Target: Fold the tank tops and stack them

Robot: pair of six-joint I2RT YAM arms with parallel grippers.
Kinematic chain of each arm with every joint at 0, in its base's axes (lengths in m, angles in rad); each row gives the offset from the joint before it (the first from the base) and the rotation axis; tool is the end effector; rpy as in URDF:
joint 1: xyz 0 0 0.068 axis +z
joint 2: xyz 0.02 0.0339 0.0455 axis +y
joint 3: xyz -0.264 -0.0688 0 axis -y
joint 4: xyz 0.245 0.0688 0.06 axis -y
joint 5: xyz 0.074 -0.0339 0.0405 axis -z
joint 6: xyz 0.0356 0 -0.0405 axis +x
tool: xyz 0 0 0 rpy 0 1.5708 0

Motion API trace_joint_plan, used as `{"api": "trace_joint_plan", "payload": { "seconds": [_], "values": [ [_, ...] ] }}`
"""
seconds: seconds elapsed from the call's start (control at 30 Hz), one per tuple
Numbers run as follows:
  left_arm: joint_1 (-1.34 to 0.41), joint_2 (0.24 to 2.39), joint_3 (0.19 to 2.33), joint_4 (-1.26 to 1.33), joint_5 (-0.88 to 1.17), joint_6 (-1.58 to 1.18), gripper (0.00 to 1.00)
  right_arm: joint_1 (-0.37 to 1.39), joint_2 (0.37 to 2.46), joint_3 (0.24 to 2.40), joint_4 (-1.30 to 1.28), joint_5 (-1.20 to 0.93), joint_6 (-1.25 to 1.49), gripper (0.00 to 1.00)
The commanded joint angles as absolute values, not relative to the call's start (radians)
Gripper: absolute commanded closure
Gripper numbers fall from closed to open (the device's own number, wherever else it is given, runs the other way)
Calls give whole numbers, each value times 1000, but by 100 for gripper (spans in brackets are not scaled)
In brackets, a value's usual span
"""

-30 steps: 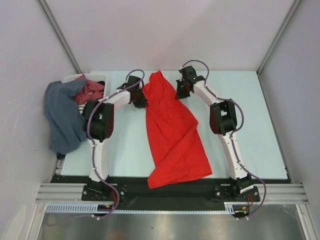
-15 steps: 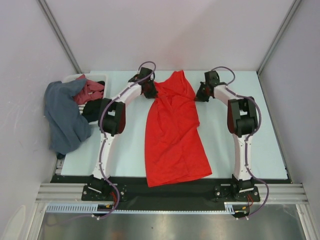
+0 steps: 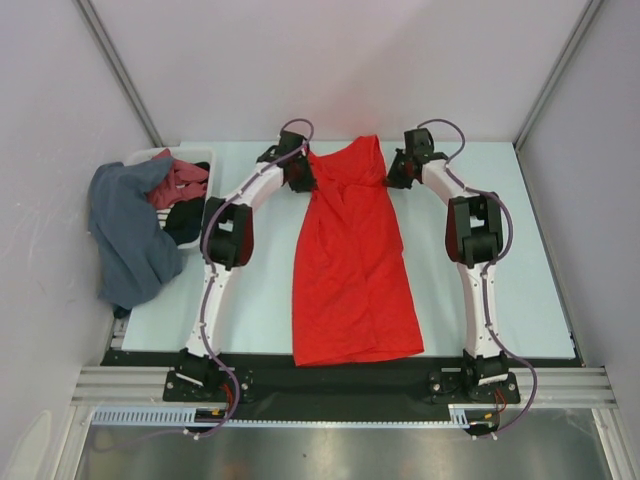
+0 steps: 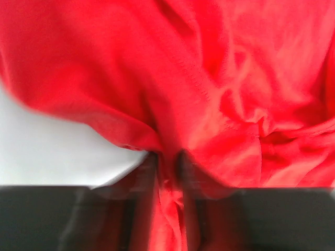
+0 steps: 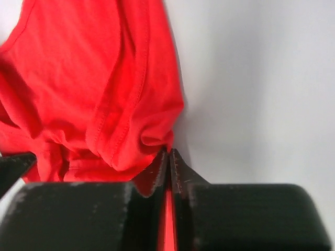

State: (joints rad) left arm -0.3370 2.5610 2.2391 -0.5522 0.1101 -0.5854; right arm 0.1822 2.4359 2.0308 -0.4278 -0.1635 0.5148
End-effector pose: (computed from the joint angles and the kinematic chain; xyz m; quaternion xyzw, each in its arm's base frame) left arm 0.5294 -0.1896 0.1538 -0.0976 0.9336 -0.1980 0.2822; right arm 0.5331 0.1041 0.1626 0.1248 0.9216 0.1943 0.3118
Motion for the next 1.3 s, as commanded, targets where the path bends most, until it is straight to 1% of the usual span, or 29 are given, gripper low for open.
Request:
{"api": "trace_joint_plan", "payload": {
  "seconds": [0.0, 0.03, 0.07, 0.1, 0.17, 0.2, 0.23, 0.27, 0.3, 0.33, 0.4, 0.43, 0.47, 0.5, 0.53, 0.6, 0.63, 0.67, 0.7, 0.73, 0.77, 0.8, 0.9, 0.93, 1.03, 1.2, 1.27],
  "values": [
    [-256, 2511, 2278, -535, 121, -546, 65, 193, 2453, 2147, -477, -178, 488, 80],
    [-246, 2508, 2284, -538, 133, -535, 46, 195, 2451, 2157, -489, -175, 486, 65],
    [-244, 2500, 2287, -552, 140, -522, 30, 195, 2432, 2152, -505, -172, 480, 47],
    [-244, 2482, 2292, -564, 141, -488, 1, 196, 2415, 2140, -506, -163, 476, 41],
    [-250, 2441, 2244, -583, 140, -463, 0, 196, 2361, 2087, -493, -146, 462, 34],
    [-253, 2410, 2205, -572, 140, -451, 0, 195, 2299, 2018, -479, -150, 459, 34],
    [-261, 2329, 2098, -549, 156, -449, 0, 192, 2268, 1987, -471, -153, 451, 34],
    [-267, 2286, 2035, -496, 158, -449, 0, 193, 2237, 1955, -459, -153, 449, 34],
    [-276, 2231, 1969, -465, 155, -457, 0, 193, 2164, 1878, -453, -152, 443, 34],
    [-293, 2139, 1847, -444, 131, -463, 0, 198, 2128, 1840, -451, -150, 433, 34],
    [-313, 2048, 1739, -423, 98, -485, 0, 202, 2048, 1746, -451, -138, 422, 35],
    [-333, 2007, 1686, -422, 83, -492, 0, 207, 1961, 1638, -449, -135, 416, 35],
    [-344, 1915, 1572, -419, 49, -503, 0, 216, 1918, 1582, -446, -120, 411, 35],
    [-356, 1870, 1506, -398, 37, -512, 0, 221, 1875, 1525, -448, -115, 410, 36],
    [-385, 1817, 1376, -388, 23, -515, 1, 225, 1777, 1396, -445, -107, 410, 36],
    [-414, 1674, 1255, -384, -34, -537, 2, 242, 1679, 1274, -449, -66, 426, 38],
    [-442, 1628, 1141, -379, -41, -540, 2, 250, 1595, 1217, -457, -52, 434, 39],
    [-454, 1585, 1088, -383, -52, -546, 2, 256, 1547, 1107, -463, -28, 443, 41],
    [-466, 1487, 1037, -391, -75, -564, 3, 282, 1507, 1059, -471, -15, 463, 41],
    [-489, 1445, 940, -397, -78, -572, 3, 299, 1468, 1014, -491, -3, 474, 41],
    [-501, 1392, 893, -402, -81, -580, 3, 317, 1398, 935, -508, 46, 486, 42],
    [-511, 1306, 850, -409, -87, -597, 4, 369, 1367, 905, -524, 70, 508, 42],
    [-551, 1142, 703, -440, -84, -633, 4, 455, 1258, 812, -609, 170, 567, 41],
    [-566, 1111, 649, -451, -81, -646, 4, 475, 1234, 795, -648, 185, 613, 41],
    [-618, 1014, 579, -469, -60, -690, 5, 530, 1143, 738, -702, 195, 708, 40],
    [-712, 980, 471, -440, -17, -781, 9, 623, 1060, 687, -787, 216, 828, 40],
    [-785, 1000, 448, -422, -20, -811, 10, 670, 1048, 667, -819, 216, 865, 40]
  ]
}}
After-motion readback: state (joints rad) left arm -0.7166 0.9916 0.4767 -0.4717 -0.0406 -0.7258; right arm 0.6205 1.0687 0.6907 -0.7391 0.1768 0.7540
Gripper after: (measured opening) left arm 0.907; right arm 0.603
